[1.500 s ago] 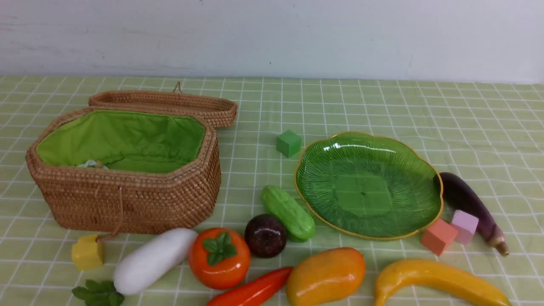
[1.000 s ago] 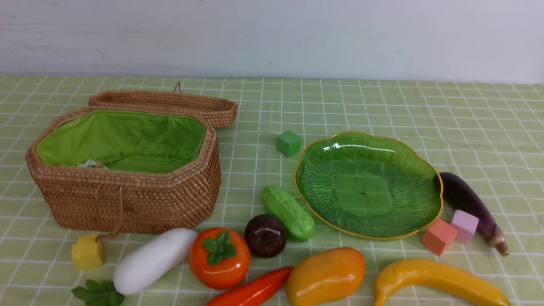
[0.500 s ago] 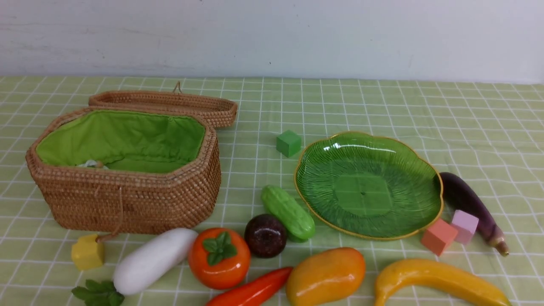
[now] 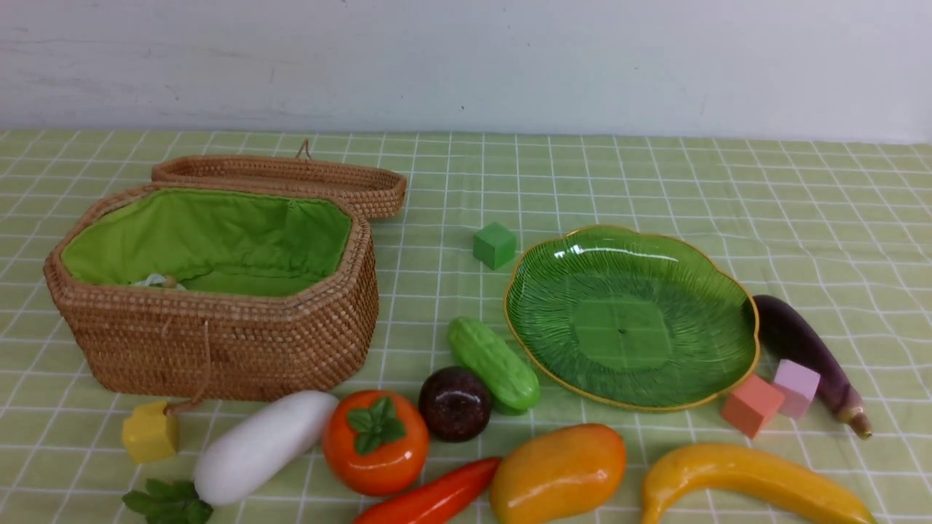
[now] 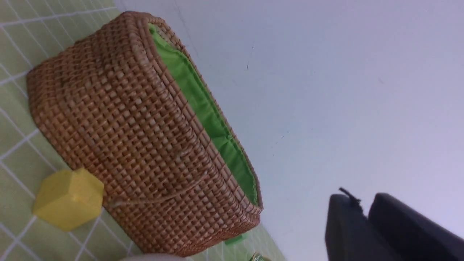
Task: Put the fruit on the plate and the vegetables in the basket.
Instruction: Take a daikon with your left arm and place it on the basket on the left.
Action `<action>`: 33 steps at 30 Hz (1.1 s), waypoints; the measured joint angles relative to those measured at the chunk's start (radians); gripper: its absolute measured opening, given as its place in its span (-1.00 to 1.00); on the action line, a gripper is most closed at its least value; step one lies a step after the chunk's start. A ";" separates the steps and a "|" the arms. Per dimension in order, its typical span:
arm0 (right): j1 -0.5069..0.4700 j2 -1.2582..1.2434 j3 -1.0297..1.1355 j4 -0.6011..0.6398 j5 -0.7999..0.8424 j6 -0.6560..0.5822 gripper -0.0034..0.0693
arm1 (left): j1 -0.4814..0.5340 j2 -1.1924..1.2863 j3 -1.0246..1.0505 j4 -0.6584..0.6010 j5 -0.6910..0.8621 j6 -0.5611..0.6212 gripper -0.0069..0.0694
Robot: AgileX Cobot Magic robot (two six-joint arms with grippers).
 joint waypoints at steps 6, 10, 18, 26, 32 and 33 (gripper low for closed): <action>0.000 0.000 0.000 -0.058 -0.014 -0.001 -0.25 | 0.000 0.072 -0.174 0.036 0.252 0.170 -0.85; 0.000 0.000 0.009 -0.088 -0.073 0.008 -0.25 | 0.000 0.232 -0.365 0.077 0.538 0.340 -0.85; 0.000 0.000 0.010 0.128 -0.305 0.236 -0.25 | 0.000 0.586 -0.627 0.224 0.926 0.456 -0.85; 0.050 0.006 -0.097 0.146 -0.240 0.347 -0.32 | -0.121 0.700 -0.647 0.242 0.899 0.537 -0.85; 0.254 0.214 -0.464 0.121 0.165 0.164 -0.42 | -0.244 0.762 -0.667 0.320 0.888 0.548 -0.85; 0.299 0.255 -0.519 0.120 0.253 0.125 -0.43 | -0.251 0.774 -0.672 0.330 0.885 0.545 -0.85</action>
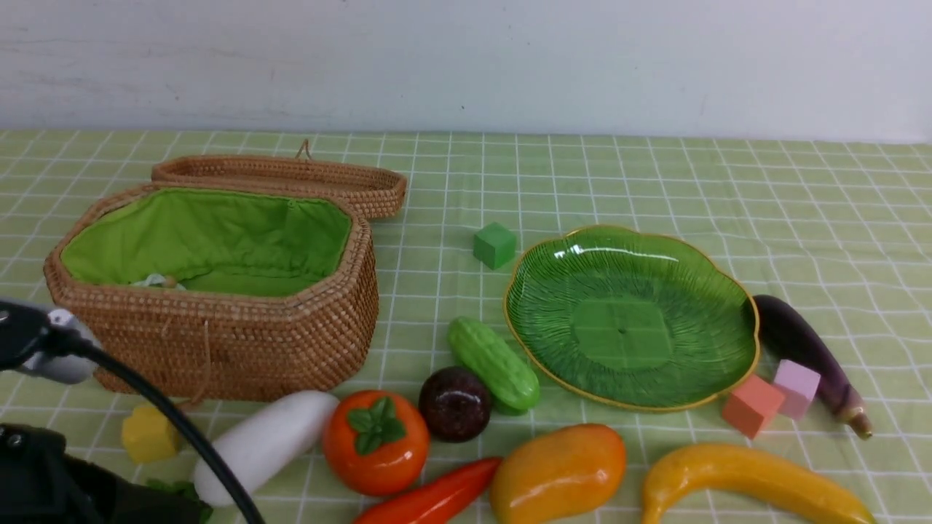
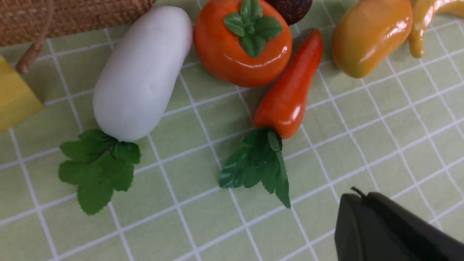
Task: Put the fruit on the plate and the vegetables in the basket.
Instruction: Take a daikon with your left arm and place it on the basket on the left.
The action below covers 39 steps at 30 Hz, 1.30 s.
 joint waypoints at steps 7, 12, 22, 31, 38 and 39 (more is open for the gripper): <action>0.246 0.278 -0.363 -0.004 0.397 -0.187 -0.43 | -0.010 0.077 -0.022 0.025 -0.014 -0.010 -0.85; 0.310 0.338 -0.412 -0.009 0.376 -0.208 -0.42 | -0.010 0.077 -0.024 0.028 -0.017 -0.011 -0.85; 0.312 0.355 -0.412 -0.019 0.351 -0.209 -0.40 | -0.010 0.077 -0.024 0.030 -0.021 -0.011 -0.85; 0.312 0.355 -0.412 -0.019 0.353 -0.209 -0.36 | -0.010 0.077 -0.024 0.031 -0.025 -0.007 -0.85; 0.312 0.355 -0.412 -0.019 0.362 -0.209 -0.33 | -0.010 0.077 -0.024 0.031 -0.033 -0.006 -0.85; 0.312 0.355 -0.412 -0.019 0.365 -0.209 -0.33 | -0.010 0.077 -0.024 0.031 -0.044 -0.006 -0.85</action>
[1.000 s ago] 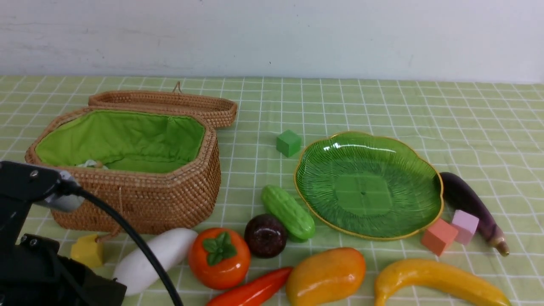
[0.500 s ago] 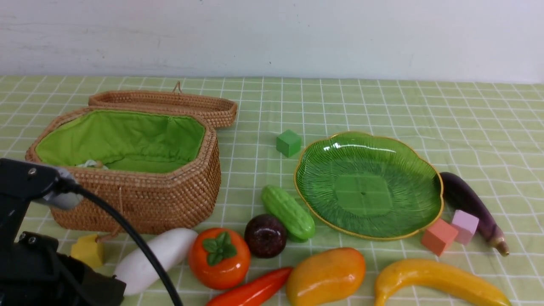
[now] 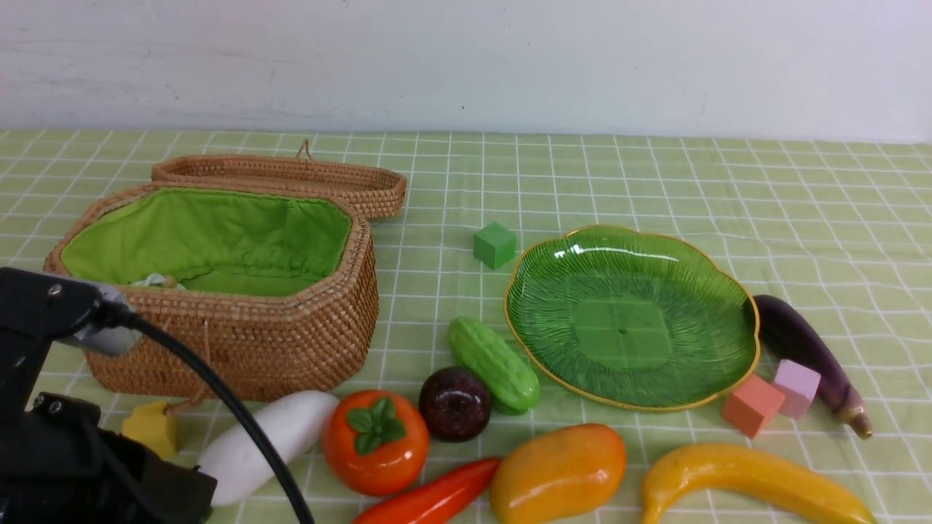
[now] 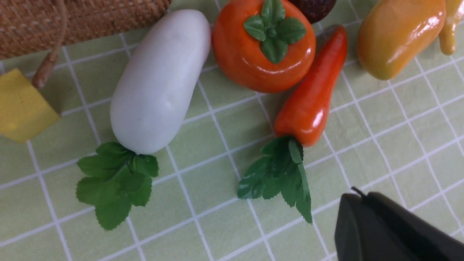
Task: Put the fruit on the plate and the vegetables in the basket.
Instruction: Take a daikon with your left arm and place it on the basket on the left.
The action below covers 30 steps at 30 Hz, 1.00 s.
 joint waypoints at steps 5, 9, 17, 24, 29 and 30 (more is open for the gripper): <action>0.000 0.000 0.000 0.021 0.006 0.000 -0.33 | 0.000 0.002 0.000 -0.018 -0.003 0.004 -0.85; 0.000 0.000 0.000 0.043 0.005 0.000 -0.32 | 0.000 0.047 -0.015 0.020 0.009 0.010 -0.84; 0.000 0.000 0.000 0.049 0.016 -0.030 -0.31 | -0.050 0.241 -0.122 0.119 0.061 -0.002 -0.84; 0.000 0.000 0.000 0.066 0.023 -0.100 -0.30 | -0.094 0.464 -0.200 0.319 0.062 -0.028 -0.57; 0.000 0.000 0.000 0.079 0.023 -0.145 -0.30 | -0.094 0.604 -0.205 0.406 -0.045 -0.031 0.12; 0.000 0.000 0.000 0.079 0.023 -0.148 -0.30 | -0.094 0.621 -0.206 0.426 -0.068 -0.034 0.29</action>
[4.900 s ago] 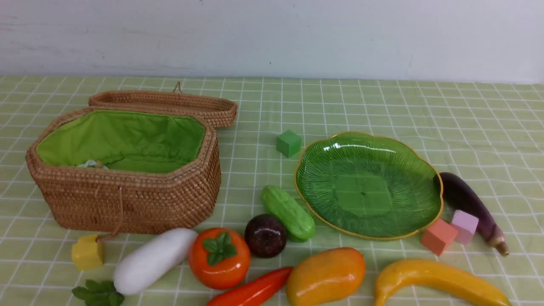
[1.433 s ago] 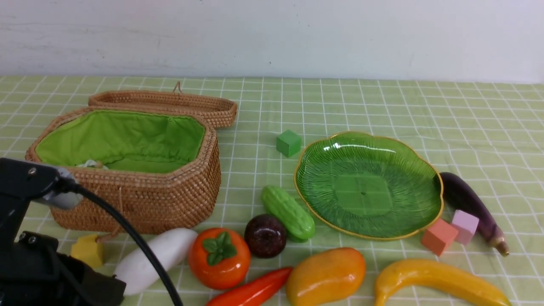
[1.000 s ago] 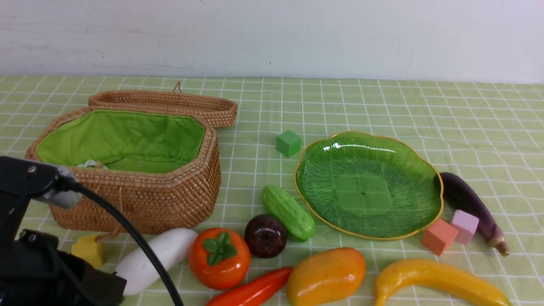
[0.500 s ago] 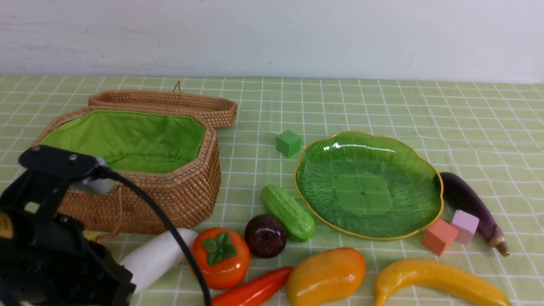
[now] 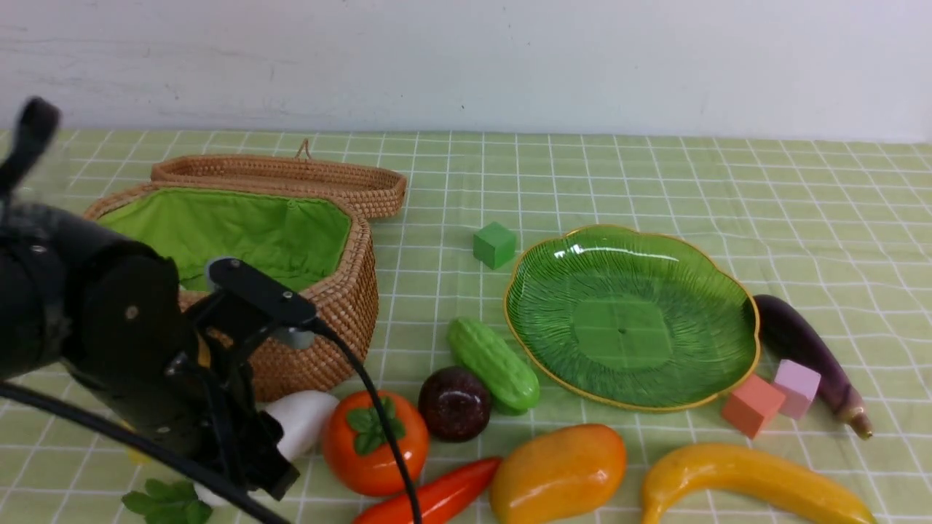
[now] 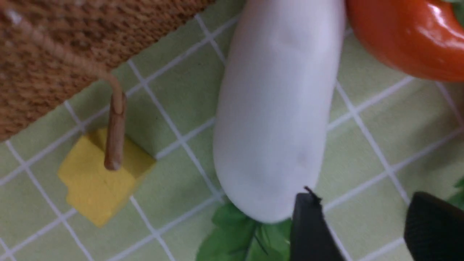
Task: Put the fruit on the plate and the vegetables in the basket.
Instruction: Take a daikon with your left arm and place it on the basket on the left.
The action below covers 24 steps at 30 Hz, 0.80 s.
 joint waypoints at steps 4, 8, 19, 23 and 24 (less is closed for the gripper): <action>0.000 0.000 0.000 0.000 0.000 -0.005 -0.29 | 0.000 0.050 -0.001 0.097 -0.090 -0.037 0.79; 0.000 0.000 0.000 0.003 0.001 -0.006 -0.28 | 0.000 0.100 -0.003 0.179 -0.135 -0.063 0.91; 0.000 0.000 0.000 0.021 0.001 -0.006 -0.27 | 0.000 0.230 -0.006 0.255 -0.150 -0.073 0.43; 0.000 0.000 0.000 0.022 0.004 -0.006 -0.27 | 0.000 0.237 -0.014 0.260 -0.139 -0.088 0.43; 0.000 0.000 0.000 0.022 0.004 -0.006 -0.27 | 0.000 0.237 -0.014 0.260 -0.138 -0.088 0.43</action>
